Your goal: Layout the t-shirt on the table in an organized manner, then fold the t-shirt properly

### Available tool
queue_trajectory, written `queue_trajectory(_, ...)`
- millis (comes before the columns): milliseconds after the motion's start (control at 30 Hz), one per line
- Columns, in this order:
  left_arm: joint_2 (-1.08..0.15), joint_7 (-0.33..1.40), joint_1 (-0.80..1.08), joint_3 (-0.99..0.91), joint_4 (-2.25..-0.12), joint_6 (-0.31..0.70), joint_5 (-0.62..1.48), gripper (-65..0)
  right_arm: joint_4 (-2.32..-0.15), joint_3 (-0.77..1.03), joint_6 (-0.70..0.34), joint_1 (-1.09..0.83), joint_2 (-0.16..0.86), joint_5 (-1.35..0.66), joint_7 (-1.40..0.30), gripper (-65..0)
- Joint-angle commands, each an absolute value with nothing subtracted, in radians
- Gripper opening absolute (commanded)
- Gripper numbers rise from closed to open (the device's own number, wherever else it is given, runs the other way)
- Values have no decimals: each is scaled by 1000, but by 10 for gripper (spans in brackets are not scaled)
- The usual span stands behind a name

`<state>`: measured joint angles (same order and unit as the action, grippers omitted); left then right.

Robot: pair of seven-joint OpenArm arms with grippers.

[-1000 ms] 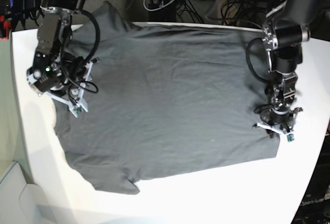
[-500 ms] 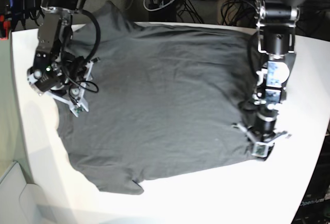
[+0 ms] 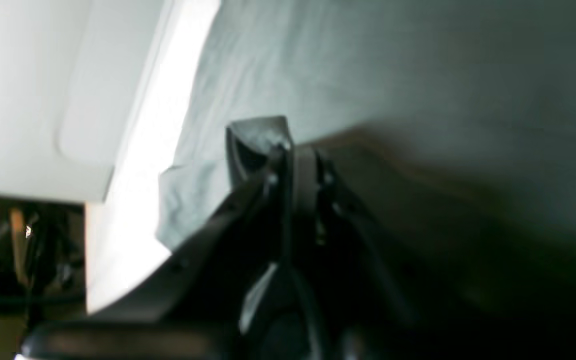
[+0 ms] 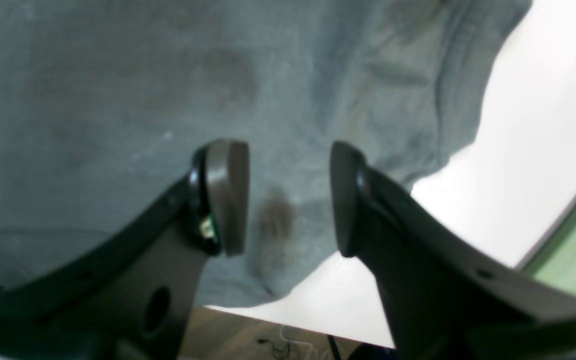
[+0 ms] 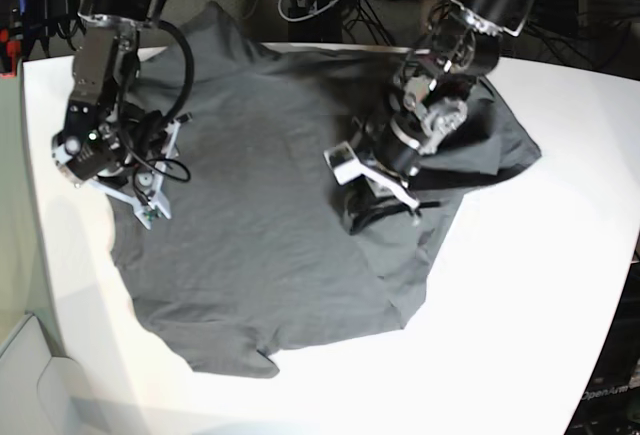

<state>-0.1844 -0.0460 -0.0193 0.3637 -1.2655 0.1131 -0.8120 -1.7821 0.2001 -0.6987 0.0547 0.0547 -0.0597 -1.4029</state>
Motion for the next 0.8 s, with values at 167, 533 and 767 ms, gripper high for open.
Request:
queue_trajectory(167, -193, -62, 35, 358, -1402, 99, -891, -512, -1797, 202, -698, 70, 59, -65, -1396, -377)
queue_trajectory(533, -128, -62, 94, 147, -1546, 99, -885, -82, -1797, 202, -698, 71, 58, -65, -1396, -377)
queue_trajectory(767, -38, -62, 79, -73, -1409, 101, -694, -82, -1797, 202, -698, 70, 56, -65, -1396, -377)
